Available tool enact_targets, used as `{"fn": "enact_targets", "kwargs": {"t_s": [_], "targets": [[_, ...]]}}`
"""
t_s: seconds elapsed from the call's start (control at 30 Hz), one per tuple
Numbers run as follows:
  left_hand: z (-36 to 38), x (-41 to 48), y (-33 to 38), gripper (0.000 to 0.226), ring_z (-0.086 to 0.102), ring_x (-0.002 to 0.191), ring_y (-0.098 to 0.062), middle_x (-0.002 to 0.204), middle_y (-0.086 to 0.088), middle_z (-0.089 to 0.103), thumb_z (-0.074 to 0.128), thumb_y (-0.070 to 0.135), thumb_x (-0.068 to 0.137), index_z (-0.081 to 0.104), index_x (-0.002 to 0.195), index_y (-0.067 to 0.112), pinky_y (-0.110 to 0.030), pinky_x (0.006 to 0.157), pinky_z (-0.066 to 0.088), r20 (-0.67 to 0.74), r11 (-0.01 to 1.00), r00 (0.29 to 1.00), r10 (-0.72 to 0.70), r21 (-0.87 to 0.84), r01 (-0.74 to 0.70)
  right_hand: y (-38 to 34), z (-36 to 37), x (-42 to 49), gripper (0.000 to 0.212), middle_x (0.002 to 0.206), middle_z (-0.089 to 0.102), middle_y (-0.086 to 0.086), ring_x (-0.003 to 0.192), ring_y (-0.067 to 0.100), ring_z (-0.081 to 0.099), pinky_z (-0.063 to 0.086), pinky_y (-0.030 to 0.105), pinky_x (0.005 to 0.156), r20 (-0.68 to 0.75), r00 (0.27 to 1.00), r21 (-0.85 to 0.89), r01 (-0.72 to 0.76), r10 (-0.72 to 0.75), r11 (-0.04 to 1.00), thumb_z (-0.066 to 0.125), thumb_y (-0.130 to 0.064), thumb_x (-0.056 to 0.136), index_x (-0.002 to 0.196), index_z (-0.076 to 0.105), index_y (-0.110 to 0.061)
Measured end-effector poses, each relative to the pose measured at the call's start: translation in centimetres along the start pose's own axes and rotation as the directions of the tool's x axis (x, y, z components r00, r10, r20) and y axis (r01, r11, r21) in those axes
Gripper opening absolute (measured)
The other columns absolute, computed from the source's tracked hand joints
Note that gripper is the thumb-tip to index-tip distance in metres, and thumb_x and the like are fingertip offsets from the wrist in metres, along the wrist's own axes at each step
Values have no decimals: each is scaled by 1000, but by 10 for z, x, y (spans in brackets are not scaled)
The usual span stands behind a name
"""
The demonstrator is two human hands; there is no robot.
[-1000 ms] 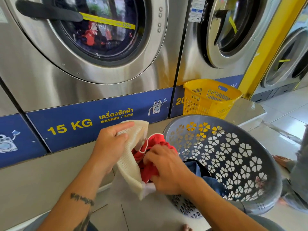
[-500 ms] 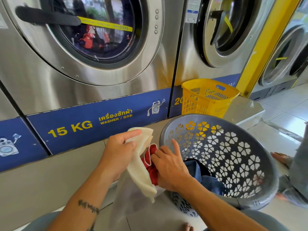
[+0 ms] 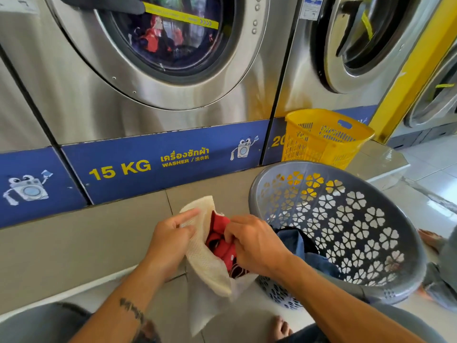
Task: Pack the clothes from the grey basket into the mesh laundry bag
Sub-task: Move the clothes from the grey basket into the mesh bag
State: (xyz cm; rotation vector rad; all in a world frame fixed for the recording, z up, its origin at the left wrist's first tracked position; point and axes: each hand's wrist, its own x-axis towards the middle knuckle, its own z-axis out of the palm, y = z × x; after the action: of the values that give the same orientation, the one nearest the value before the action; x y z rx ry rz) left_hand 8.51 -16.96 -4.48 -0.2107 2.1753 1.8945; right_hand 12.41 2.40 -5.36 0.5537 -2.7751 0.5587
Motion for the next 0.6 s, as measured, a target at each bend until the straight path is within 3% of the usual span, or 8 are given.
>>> {"fn": "enact_targets", "kwargs": {"t_s": [0.07,0.13,0.2,0.27,0.37,0.43,0.5,0.6], "targets": [[-13,-1,-25,52,66,97,-19,112,0,69,50,-3,81,74,112,31,-34,86,56,-30,987,998,-55,153,58,-10,22,4,17,80,63,-1,70,27,58,47,36,56,133,991,62,-30,22,998,49,-7,66,75,61,-16],[-22,-2,-45,54,64,105,-24,126,-7,65,47,-4,80,73,114,28,-31,84,55,-57,946,992,-112,300,124,-23,50,7,23,89,69,3,82,30,63,53,37,68,302,946,147,-167,117,975,50,-5,73,85,64,-19],[-28,-3,-55,57,58,118,-30,139,-9,56,44,-7,82,69,122,24,-28,86,51,-84,908,986,-146,383,167,-32,78,0,33,104,70,4,96,30,64,54,36,79,465,855,205,-357,231,911,51,-8,82,109,62,-24],[-32,-1,-58,59,57,120,-32,142,-10,54,44,-6,83,66,127,25,-31,90,51,-95,878,987,-129,451,158,-34,100,-15,43,122,66,2,109,26,61,52,34,88,585,764,176,-447,272,877,54,-15,88,129,55,-27],[-34,4,-61,62,64,107,-34,137,-7,58,43,-1,78,65,128,30,-33,79,54,-40,836,996,-83,540,92,-30,119,-30,46,140,57,1,126,27,53,45,38,106,659,716,73,-368,232,927,51,-22,93,139,50,-27],[-31,9,-61,63,66,103,-33,135,-7,59,43,1,77,65,127,31,-32,75,54,-15,826,998,-60,561,58,-25,125,-32,57,159,36,-1,146,28,31,26,43,121,654,720,-51,-264,232,963,47,-34,96,151,35,-28],[-27,14,-59,62,65,104,-31,134,-8,60,44,2,77,65,127,33,-34,82,56,-18,797,1000,-9,603,18,-21,131,-31,70,168,7,-6,155,24,3,6,50,123,688,673,-160,-224,272,961,41,-46,98,159,10,-31],[-21,18,-61,57,64,106,-30,134,-8,60,46,2,83,64,129,32,-36,86,55,12,766,999,49,642,-46,-10,135,-32,74,169,-4,-9,155,23,-4,6,56,122,750,573,-199,-278,329,940,38,-52,98,160,2,-34]]}}
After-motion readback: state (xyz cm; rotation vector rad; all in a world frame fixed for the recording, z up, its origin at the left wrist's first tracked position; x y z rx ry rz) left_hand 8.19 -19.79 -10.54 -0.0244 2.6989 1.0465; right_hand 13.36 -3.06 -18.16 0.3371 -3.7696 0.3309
